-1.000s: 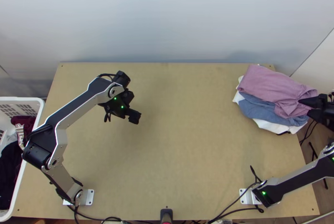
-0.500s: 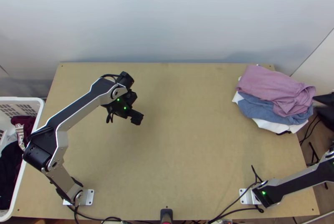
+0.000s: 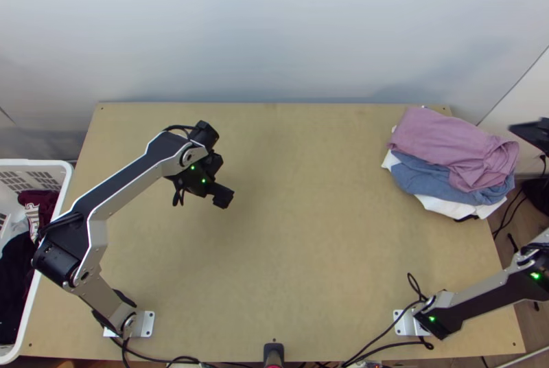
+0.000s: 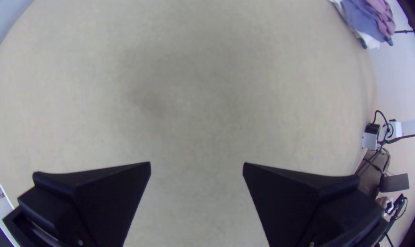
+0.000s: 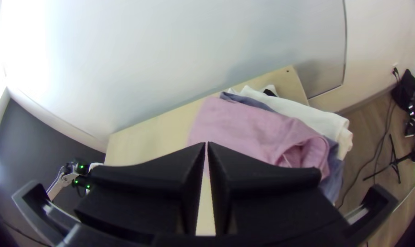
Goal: Fold the t-shirt
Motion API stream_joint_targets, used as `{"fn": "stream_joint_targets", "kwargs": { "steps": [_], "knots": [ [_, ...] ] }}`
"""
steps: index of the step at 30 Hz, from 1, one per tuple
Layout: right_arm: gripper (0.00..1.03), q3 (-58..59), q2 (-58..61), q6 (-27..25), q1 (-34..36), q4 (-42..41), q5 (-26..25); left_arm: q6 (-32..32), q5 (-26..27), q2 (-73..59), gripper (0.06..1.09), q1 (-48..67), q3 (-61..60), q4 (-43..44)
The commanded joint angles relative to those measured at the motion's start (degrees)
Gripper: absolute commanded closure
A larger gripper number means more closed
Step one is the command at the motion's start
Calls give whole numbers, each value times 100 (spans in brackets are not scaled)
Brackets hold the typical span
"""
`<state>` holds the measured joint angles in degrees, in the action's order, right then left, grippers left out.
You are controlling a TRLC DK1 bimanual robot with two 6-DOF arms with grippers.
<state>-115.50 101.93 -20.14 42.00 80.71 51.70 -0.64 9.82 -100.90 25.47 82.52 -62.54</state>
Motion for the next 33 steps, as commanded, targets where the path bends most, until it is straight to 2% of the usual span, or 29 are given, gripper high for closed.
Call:
{"fn": "stream_joint_targets", "kwargs": {
  "steps": [1, 4, 10, 15, 25, 29, 31, 33],
  "knots": [
    [100, 1258, -68, 467, -878, -1830, -29, 108, -262, 106, 11, 81, -254, 67],
    [100, 2032, -15, 652, -1045, -2859, -169, 135, -438, 141, 11, 107, -307, 67],
    [100, 2955, 530, 661, -1176, -4247, -187, 161, -517, 132, 11, 72, -377, 67],
    [100, 3350, 679, 661, -1176, -4810, -196, 161, -596, 62, 11, 81, -430, 67],
    [100, 3781, 758, 652, -1071, -5091, -257, 179, -675, 53, 11, 89, -386, 58],
    [71, 3710, 767, 766, -904, -5082, -266, 179, -675, 53, 11, 89, -368, 40],
    [54, 3631, 758, 924, -807, -5012, -257, 179, -675, 53, 11, 89, -368, 49],
    [41, 3500, 749, 1056, -719, -4810, -257, 188, -675, 53, 11, 107, -360, 40]
  ]
}}
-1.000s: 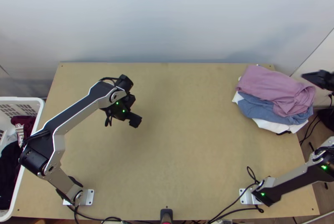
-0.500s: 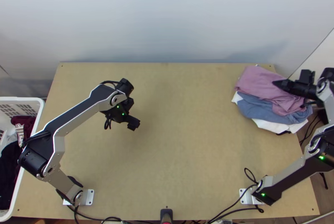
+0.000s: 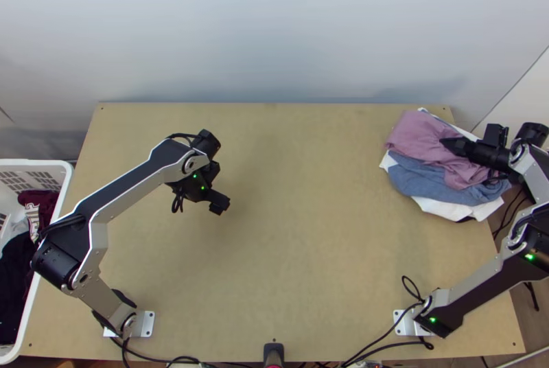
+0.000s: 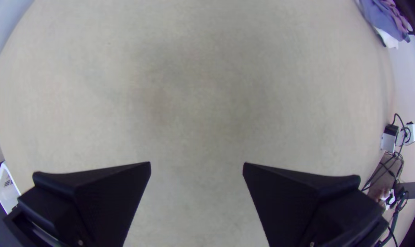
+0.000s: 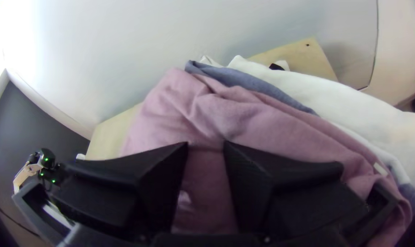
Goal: Fold the t-shirt
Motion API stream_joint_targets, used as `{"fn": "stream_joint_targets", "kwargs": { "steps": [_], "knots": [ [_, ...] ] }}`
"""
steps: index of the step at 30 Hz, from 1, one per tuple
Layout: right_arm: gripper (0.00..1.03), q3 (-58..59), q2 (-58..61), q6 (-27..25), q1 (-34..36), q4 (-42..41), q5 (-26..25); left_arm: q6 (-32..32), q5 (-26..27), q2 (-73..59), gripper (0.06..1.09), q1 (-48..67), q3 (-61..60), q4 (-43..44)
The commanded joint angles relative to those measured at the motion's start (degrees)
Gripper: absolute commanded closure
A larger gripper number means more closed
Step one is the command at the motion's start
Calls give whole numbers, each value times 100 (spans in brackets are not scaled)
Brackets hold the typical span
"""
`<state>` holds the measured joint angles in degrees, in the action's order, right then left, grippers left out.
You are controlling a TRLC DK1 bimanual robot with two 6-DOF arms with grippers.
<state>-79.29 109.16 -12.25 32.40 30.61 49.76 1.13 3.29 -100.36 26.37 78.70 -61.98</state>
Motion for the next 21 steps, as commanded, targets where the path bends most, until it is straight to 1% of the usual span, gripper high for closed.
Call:
{"fn": "stream_joint_targets", "kwargs": {
  "steps": [1, 7, 8, 14, 15, 18, 19, 20, 21],
  "knots": [
    [37, -201, 0, 267, 275, 358, -63, 2, -21, -1, 11, 26, 32, -8],
    [10, -395, -299, 214, 293, 815, -63, 10, -21, 7, 11, 44, 41, -16],
    [8, -412, -370, 197, 258, 876, -63, 10, -21, 7, 11, 44, 41, -16],
    [9, -570, -660, 232, 126, 1123, -71, 10, -21, 25, 11, 52, 14, -8],
    [13, -606, -677, 214, 108, 1202, -71, 10, -21, 34, 11, 61, 5, -8],
    [57, -623, -756, 197, 100, 1210, -63, 10, -21, 69, 11, 70, -3, -16],
    [65, -641, -756, 206, 100, 1210, -63, 10, -30, 78, 11, 70, -3, -25],
    [66, -641, -756, 214, 91, 1210, -63, 10, -30, 95, 11, 61, -12, -25],
    [61, -650, -756, 223, 82, 1219, -63, 10, -30, 95, 11, 61, -21, -34]
  ]
}}
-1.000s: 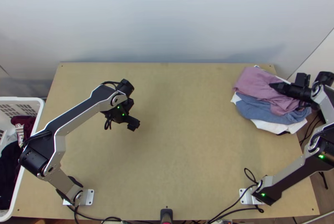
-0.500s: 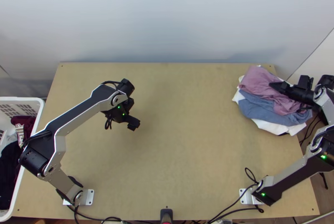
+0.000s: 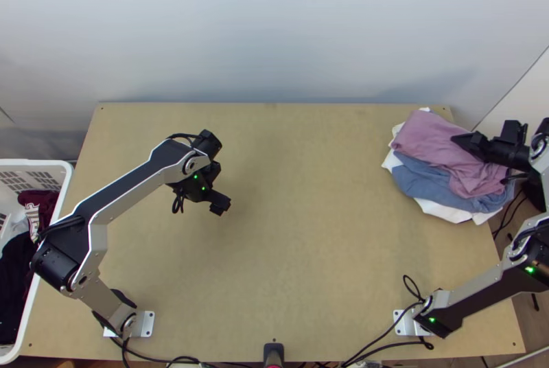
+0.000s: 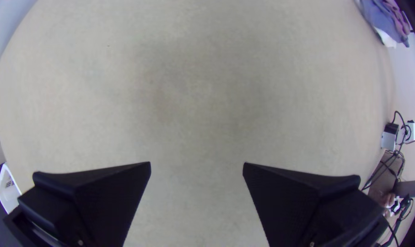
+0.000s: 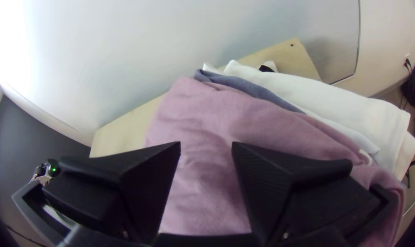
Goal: Fold the t-shirt
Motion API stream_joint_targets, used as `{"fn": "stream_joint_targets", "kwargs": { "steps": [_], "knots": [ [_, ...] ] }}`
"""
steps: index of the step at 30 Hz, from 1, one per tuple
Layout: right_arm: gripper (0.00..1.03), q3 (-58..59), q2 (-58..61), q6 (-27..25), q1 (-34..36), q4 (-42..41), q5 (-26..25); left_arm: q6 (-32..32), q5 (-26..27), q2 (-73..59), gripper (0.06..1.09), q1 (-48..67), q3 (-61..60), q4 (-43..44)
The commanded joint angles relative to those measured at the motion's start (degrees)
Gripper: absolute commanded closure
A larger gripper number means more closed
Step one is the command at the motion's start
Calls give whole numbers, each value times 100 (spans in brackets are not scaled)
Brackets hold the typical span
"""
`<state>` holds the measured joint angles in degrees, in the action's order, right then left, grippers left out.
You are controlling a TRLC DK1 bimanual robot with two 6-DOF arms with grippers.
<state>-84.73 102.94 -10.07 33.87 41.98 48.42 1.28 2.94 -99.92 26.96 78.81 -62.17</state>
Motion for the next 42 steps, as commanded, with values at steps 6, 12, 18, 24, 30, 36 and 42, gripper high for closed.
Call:
{"fn": "stream_joint_targets", "kwargs": {
  "steps": [6, 12, 18, 24, 30, 36, 42],
  "knots": [
    [3, -281, -230, -259, -73, 566, 53, 4, -13, 104, 11, 20, -41, -14],
    [3, -615, -775, -259, 23, 1049, 62, 65, -13, 157, 11, 55, -32, -23],
    [3, -571, -1443, -250, 41, 1419, 53, 74, -13, 262, 11, 73, -137, 21],
    [38, -193, -1575, -417, 305, 1445, 53, 74, -13, 333, 11, 108, -375, 179],
    [4, -272, -1399, -382, 322, 1471, 53, 101, -13, 421, 11, 134, -594, 293],
    [4, 290, -2076, -426, 190, 1436, -237, 250, -224, 719, 11, 169, -849, 575],
    [4, 2057, -3552, -312, 138, 4, -1265, 470, -1103, 1335, 11, 125, -1508, 1533]
  ]
}}
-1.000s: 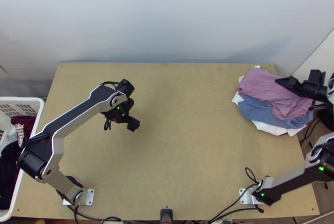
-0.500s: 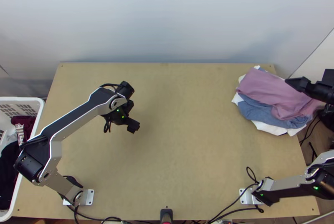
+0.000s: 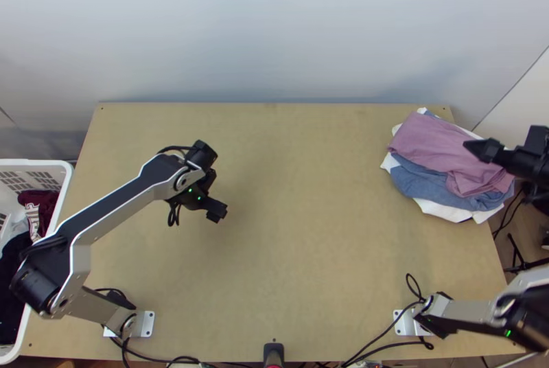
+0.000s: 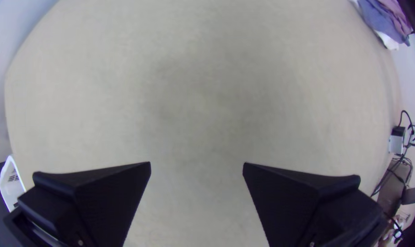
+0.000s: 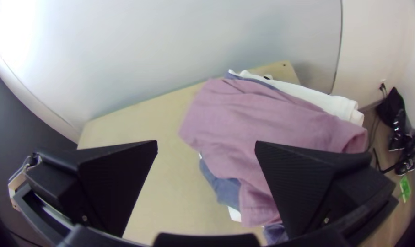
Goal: Fold the t-shirt
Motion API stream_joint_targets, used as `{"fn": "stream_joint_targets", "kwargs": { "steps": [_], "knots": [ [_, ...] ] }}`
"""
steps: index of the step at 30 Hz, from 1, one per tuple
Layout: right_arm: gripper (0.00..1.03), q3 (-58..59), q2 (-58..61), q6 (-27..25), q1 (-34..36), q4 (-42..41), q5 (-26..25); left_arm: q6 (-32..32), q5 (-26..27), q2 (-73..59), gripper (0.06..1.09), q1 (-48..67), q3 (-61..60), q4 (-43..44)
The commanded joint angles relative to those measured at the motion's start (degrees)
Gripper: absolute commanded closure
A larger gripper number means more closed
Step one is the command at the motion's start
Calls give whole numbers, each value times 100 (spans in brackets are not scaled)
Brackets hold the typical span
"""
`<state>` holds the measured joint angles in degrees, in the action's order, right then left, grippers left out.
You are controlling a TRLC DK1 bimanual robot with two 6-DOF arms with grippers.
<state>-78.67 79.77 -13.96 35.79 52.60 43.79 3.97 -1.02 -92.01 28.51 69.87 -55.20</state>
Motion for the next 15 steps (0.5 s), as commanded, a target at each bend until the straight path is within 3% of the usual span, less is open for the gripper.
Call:
{"fn": "stream_joint_targets", "kwargs": {
  "steps": [1, 3, 5, 9, 12, 15],
  "knots": [
    [4, 1821, -1526, 77, -99, -1384, -969, 219, -1067, 631, 11, -21, -808, 1090],
    [4, 2515, -2141, 86, -169, -1999, -1373, 289, -1691, 737, 11, 14, -1063, 1336],
    [4, 3148, -2800, 95, -213, -2518, -1496, 342, -1858, 948, 11, -4, -1239, 1495],
    [4, 4202, -4171, 200, -591, -3300, -2085, 359, -1850, 1519, 11, -329, -1616, 2004],
    [4, 4695, -5059, 306, -1048, -3493, -2577, 166, -1445, 1862, 11, -680, -1810, 2154],
    [4, 5187, -5656, 358, -1136, -3608, -2735, -195, -1366, 2257, 11, -900, -1942, 2136]
  ]
}}
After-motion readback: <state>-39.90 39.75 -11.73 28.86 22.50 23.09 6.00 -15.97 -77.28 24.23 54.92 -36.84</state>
